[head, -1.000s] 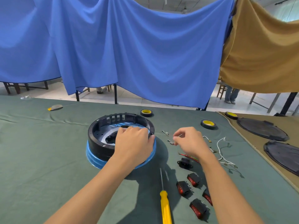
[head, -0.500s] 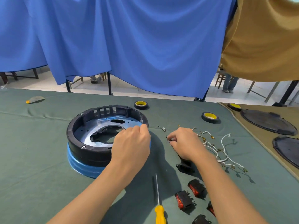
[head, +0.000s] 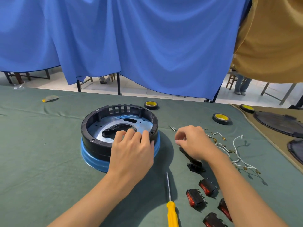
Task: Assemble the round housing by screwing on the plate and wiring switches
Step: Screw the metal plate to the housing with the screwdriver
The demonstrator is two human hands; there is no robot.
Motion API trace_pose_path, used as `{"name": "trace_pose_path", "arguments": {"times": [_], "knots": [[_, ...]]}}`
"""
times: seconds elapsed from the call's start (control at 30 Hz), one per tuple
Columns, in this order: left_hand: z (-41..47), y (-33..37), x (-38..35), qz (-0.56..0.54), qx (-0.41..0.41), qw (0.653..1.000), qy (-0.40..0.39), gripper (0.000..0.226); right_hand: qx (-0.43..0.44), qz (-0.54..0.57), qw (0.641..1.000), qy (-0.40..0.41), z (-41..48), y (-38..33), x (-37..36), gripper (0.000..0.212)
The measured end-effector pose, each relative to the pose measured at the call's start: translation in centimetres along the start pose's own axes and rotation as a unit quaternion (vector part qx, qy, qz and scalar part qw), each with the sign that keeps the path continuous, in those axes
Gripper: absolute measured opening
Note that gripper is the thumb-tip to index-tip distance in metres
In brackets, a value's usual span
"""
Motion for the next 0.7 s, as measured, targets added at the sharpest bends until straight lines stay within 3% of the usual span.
{"name": "trace_pose_path", "arguments": {"times": [0.13,0.33,0.53,0.7], "knots": [[-0.4,-0.3,0.1,0.01,0.008,1.0,0.019,0.027,0.056,0.105,0.992,0.029,-1.1,-2.9,2.0,0.012],[-0.8,-0.1,0.2,0.032,-0.01,0.999,0.038,0.027,0.06,0.23,0.963,0.129,-1.7,-5.2,4.1,0.01],[-0.9,-0.1,0.1,0.031,-0.007,0.999,0.04,0.025,0.069,0.221,0.95,0.21,-2.0,-6.0,4.6,0.008],[-0.8,0.0,0.0,0.029,-0.003,0.999,0.043,0.021,0.078,0.196,0.951,0.224,-1.8,-6.3,4.4,0.011]]}}
Point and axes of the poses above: each hand's wrist, its own z-axis towards the middle knuckle, its own x-axis out of the back of the hand, y = z × x, the point moved 8 cm from there along z, towards the middle knuckle, and after that the axes turned 15 degrees about -z, right-handed, at the moved point
